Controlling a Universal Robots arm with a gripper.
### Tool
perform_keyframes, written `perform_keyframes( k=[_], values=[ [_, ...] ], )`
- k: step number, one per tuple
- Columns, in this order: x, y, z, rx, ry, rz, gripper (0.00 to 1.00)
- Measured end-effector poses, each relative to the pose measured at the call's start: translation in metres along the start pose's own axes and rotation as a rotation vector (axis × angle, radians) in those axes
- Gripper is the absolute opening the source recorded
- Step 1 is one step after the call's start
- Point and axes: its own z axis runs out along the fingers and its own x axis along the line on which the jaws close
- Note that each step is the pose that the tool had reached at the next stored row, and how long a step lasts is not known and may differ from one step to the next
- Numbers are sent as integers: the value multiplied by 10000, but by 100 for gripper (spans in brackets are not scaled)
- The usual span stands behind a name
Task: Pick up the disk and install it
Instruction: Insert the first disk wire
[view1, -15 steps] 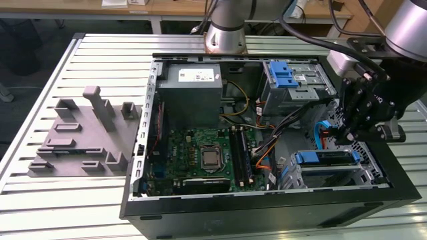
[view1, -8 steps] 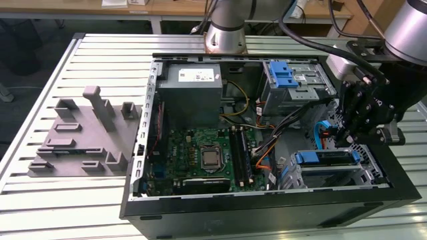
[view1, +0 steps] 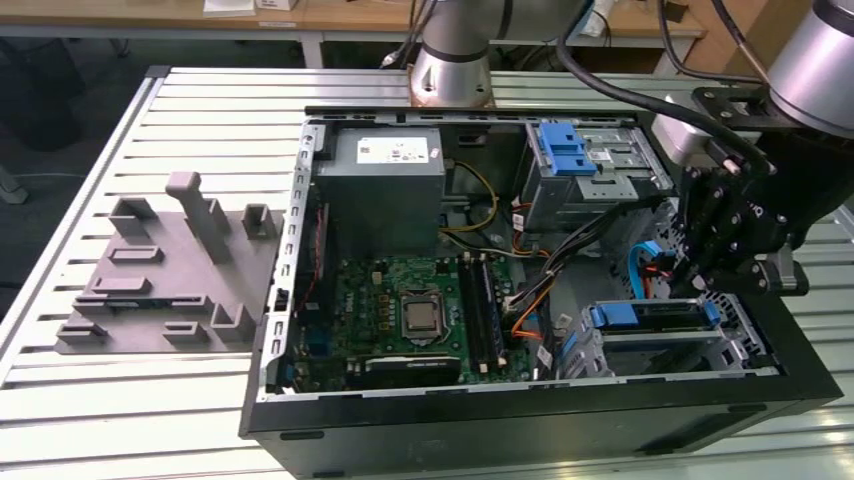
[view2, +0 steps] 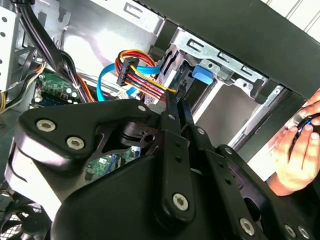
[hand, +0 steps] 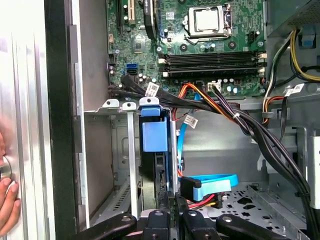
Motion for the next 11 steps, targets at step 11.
perform_keyframes(
  k=[11],
  values=[
    [36,-2,41,-2,0,33,16]
  ],
)
